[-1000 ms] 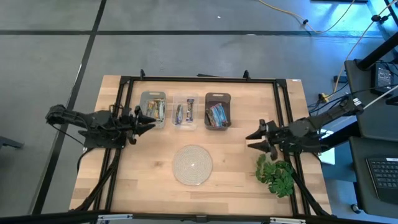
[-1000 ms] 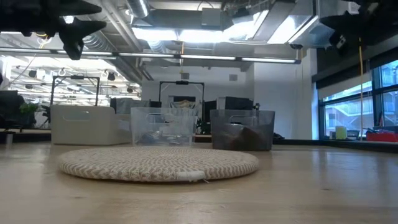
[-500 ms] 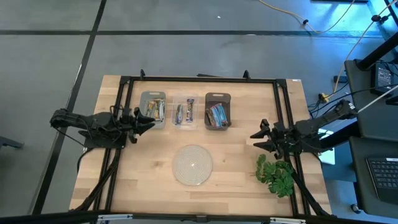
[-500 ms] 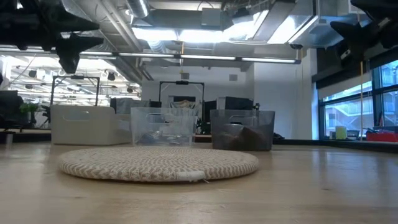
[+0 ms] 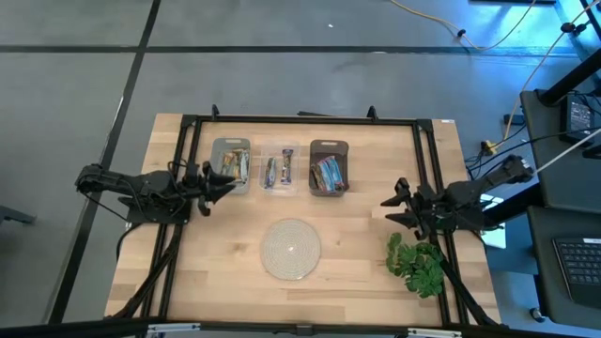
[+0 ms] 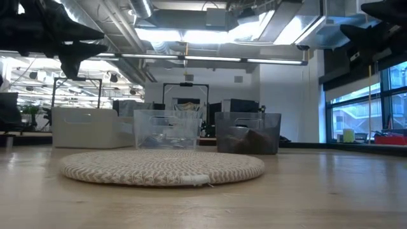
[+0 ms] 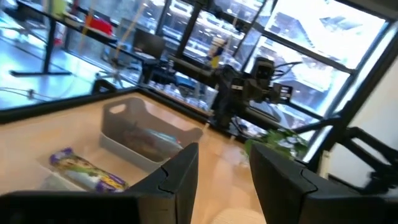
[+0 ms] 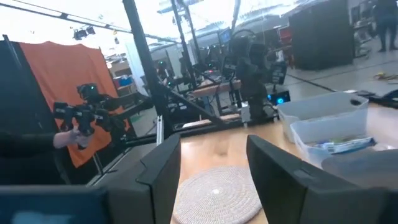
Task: Pick and place Granola Bars by type
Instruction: Return to Home Position
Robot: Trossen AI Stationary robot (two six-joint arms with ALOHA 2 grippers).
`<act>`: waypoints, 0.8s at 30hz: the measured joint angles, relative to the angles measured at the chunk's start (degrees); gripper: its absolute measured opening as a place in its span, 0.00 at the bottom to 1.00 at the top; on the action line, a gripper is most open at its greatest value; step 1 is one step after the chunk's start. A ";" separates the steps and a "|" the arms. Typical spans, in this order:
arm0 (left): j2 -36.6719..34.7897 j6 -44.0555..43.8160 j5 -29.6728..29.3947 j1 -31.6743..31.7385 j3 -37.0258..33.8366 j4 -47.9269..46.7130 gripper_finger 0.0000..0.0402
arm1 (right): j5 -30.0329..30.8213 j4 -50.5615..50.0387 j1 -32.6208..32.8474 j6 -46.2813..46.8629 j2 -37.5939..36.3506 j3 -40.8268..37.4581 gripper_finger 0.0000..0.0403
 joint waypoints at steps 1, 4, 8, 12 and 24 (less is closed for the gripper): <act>0.00 0.58 -0.79 0.00 0.00 -0.01 0.34 | 0.34 -1.12 0.00 -0.04 -1.26 0.00 0.46; 0.00 2.52 -2.89 0.00 0.00 0.00 0.34 | 1.95 -7.45 0.00 1.22 -5.66 0.02 0.46; 0.00 2.73 -3.91 0.00 0.00 -0.02 0.34 | 4.00 -9.96 0.00 2.29 -7.26 0.06 0.46; 0.12 2.62 -3.71 0.00 -0.02 -0.55 0.34 | 4.61 -10.24 0.00 2.06 -7.23 0.07 0.46; 0.13 2.56 -3.89 0.00 -0.02 -0.44 0.34 | 4.59 -12.13 0.00 0.23 -6.75 0.07 0.46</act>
